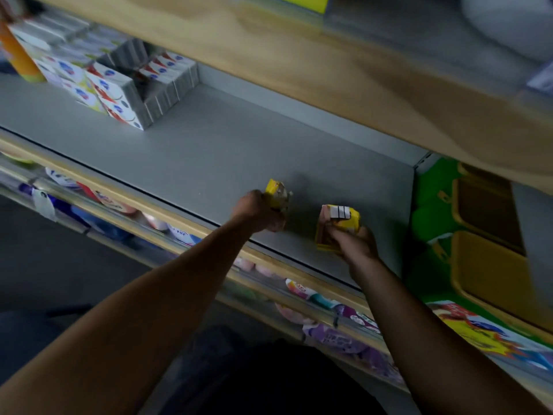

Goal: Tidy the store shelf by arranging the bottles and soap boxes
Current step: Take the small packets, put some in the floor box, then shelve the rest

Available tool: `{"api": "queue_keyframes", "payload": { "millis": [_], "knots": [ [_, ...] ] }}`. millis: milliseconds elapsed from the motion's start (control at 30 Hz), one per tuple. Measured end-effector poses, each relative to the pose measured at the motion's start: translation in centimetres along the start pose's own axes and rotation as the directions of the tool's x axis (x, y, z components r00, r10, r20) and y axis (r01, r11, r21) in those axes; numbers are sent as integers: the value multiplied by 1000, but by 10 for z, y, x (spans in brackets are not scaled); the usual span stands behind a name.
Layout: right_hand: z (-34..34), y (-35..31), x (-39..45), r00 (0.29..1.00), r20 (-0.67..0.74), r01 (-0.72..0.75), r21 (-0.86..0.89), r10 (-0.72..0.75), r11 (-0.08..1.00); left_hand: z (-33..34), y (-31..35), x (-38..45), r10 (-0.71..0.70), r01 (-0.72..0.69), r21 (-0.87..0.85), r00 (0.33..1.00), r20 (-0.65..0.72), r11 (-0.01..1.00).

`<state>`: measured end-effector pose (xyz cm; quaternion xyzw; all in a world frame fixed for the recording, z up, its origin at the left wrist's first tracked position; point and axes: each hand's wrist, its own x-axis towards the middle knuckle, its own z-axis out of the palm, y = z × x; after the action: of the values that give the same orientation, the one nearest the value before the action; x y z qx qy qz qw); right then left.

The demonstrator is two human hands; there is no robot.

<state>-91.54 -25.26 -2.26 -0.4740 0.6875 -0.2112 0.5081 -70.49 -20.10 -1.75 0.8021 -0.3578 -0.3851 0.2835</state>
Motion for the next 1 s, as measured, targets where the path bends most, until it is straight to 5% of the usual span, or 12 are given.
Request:
{"api": "queue_keyframes", "payload": {
  "millis": [133, 367, 667, 1000],
  "knots": [
    [-1, 9, -27, 998, 57, -25, 94, 19, 995, -21, -10, -53, -38, 74, -459, 995, 88, 885],
    [12, 67, -112, 999, 22, -39, 318, 33, 947, -28, -61, -136, 38, 228, -679, 935, 354, 698],
    [30, 172, -265, 944, -144, -243, 305, 297, 921, 5, -139, -188, -137, 414, -475, 847, 514, 776],
    [-11, 316, -394, 792, -281, -387, 457, 543, 801, 101, -177, -275, -104, 286, -135, 685, 721, 949]
  ]
}}
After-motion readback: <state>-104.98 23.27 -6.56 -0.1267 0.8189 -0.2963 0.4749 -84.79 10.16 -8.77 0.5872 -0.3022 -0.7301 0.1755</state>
